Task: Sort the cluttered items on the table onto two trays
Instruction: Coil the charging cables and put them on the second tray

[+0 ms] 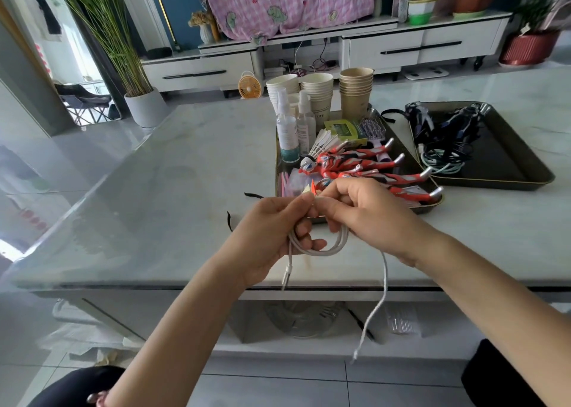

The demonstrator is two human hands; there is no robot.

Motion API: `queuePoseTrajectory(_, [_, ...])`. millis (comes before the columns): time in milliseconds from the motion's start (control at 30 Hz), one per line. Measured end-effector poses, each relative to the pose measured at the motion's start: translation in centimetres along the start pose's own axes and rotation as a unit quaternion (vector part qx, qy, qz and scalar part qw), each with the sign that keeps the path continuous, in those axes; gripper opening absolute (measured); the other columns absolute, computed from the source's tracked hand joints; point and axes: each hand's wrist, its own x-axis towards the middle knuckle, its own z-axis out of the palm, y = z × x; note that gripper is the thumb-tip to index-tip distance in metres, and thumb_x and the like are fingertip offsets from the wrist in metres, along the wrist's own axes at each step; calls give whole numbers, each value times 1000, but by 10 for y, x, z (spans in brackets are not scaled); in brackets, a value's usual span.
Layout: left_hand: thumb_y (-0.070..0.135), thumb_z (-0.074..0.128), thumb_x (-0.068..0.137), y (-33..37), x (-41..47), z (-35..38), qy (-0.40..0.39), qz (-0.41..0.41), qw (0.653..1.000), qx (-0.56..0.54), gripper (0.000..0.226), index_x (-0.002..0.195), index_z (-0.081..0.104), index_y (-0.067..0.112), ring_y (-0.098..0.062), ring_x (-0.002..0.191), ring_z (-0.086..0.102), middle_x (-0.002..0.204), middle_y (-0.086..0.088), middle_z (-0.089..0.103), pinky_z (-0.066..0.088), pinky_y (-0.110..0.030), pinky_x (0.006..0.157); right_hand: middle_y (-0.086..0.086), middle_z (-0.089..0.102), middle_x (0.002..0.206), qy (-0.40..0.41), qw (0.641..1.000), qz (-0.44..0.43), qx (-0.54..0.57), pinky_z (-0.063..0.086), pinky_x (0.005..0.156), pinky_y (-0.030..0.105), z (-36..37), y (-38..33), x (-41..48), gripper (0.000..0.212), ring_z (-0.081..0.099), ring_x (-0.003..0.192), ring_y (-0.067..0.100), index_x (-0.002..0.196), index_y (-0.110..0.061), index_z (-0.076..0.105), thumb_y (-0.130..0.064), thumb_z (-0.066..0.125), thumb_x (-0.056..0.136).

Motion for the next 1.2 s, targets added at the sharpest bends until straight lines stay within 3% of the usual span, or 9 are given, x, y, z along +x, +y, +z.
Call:
queuePoseTrajectory(67, [26, 45, 94, -1, 2, -1, 13, 8, 1000, 11, 32, 90, 60, -2, -7, 40, 46, 46, 4, 41, 58, -27, 61, -3, 56, 60, 40, 995, -50, -74, 40, 53, 17, 6, 4, 1, 20, 50, 53, 4, 81, -9, 60, -25, 54, 93])
queuePoseTrajectory(300, [40, 53, 83, 5, 0, -7, -97, -69, 973, -200, 42, 49, 54, 15, -11, 40, 49, 34, 6, 37, 55, -26, 65, 13, 62, 73, 34, 995, -98, -5, 44, 61, 32, 11, 2, 0, 22, 51, 61, 11, 89, -5, 62, -24, 52, 94])
queuePoseTrajectory(467, [23, 51, 92, 4, 1, -12, -194, -62, 909, -363, 37, 63, 59, 2, -25, 51, 61, 45, -8, 57, 55, -35, 73, -17, 51, 53, 24, 993, -93, 69, 36, 50, 9, 15, 3, 3, 26, 48, 51, -2, 90, -6, 62, -26, 46, 94])
queuePoseTrajectory(600, [28, 43, 93, 8, 0, -14, -171, -37, 914, -366, 36, 81, 65, 2, -11, 28, 46, 37, 1, 51, 47, -19, 45, -7, 48, 54, 18, 990, -98, 105, 34, 45, 8, 17, 6, 3, 26, 44, 43, -1, 87, 0, 58, -15, 40, 98])
queuePoseTrajectory(700, [27, 41, 97, 10, -3, -13, -239, -66, 875, -416, 37, 78, 61, 2, -13, 28, 32, 37, -4, 49, 40, -21, 45, -4, 46, 55, 20, 990, -105, 90, 33, 48, 8, 22, 10, 3, 25, 42, 45, -1, 83, -4, 58, -14, 41, 98])
queuePoseTrajectory(833, [26, 36, 98, 11, -9, -17, -182, -101, 917, -341, 40, 60, 29, 20, -11, 42, 26, 47, 1, 32, 29, -22, 50, -11, 47, 49, 11, 989, -93, 110, 33, 48, 9, 30, 15, 2, 29, 42, 44, 0, 80, 0, 58, -11, 40, 99])
queuePoseTrajectory(967, [24, 36, 99, 10, -11, -17, -182, -105, 915, -345, 38, 61, 31, 18, -9, 44, 25, 61, 0, 32, 15, -19, 41, -4, 45, 55, 4, 991, -79, 110, 36, 49, 9, 30, 16, 0, 35, 43, 46, 1, 81, 7, 55, -18, 38, 99])
queuePoseTrajectory(1100, [25, 29, 100, 18, -10, -27, -172, -96, 895, -399, 39, 75, 52, 5, -11, 46, 30, 59, 2, 37, 19, -22, 44, -2, 47, 58, 10, 997, -73, 38, 38, 58, 9, 31, 13, -5, 38, 44, 50, 2, 66, -12, 49, -18, 35, 101])
queuePoseTrajectory(1200, [25, 29, 101, 23, -11, -39, -148, -81, 891, -421, 38, 92, 55, -1, -11, 46, 35, 55, -3, 44, 27, -22, 47, -2, 48, 64, -48, 986, -59, -146, 40, 63, 30, 32, 12, -7, 27, 50, 61, 13, 88, -15, 54, -22, 32, 102])
